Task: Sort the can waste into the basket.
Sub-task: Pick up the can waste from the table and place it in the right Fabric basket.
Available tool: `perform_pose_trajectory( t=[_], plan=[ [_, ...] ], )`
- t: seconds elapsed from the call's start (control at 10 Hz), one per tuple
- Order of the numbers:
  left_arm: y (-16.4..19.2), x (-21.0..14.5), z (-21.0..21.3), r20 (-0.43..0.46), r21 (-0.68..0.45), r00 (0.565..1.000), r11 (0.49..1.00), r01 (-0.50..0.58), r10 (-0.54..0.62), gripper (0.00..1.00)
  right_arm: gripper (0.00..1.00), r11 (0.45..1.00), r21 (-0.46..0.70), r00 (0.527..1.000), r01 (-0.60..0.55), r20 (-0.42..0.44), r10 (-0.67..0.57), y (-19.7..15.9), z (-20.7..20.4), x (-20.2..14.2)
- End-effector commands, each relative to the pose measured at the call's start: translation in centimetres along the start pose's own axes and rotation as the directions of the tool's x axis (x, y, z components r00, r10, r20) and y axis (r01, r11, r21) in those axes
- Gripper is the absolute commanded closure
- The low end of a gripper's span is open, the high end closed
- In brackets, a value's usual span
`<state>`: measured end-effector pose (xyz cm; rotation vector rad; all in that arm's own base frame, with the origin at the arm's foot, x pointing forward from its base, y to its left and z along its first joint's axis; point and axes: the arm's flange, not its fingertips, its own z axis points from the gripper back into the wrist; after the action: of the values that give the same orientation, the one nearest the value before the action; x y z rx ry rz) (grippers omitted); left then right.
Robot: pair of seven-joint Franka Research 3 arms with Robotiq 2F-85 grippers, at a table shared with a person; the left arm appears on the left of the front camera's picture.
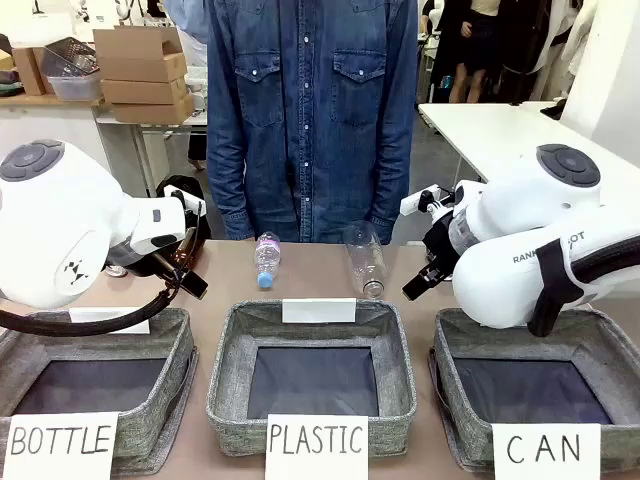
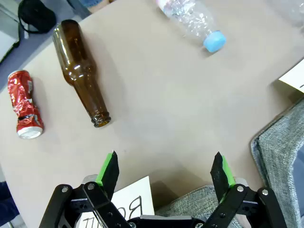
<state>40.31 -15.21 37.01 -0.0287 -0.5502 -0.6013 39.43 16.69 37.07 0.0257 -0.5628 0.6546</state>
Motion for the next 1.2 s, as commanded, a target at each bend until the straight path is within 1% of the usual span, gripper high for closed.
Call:
perform_pose_trajectory(
  t=[0.0,1.1],
  plan=[
    [0.0,0.0,0.01,0.0,0.0,1.0,1.0,0.0,0.0,0.0,0.0,1.0,0.0,1.0,0.0,0.0,0.0,0.0,0.0,0.01],
    [0.0,0.0,0.01,0.0,0.0,1.0,1.0,0.0,0.0,0.0,0.0,1.0,0.0,1.0,0.0,0.0,0.0,0.0,0.0,0.01]
  ],
)
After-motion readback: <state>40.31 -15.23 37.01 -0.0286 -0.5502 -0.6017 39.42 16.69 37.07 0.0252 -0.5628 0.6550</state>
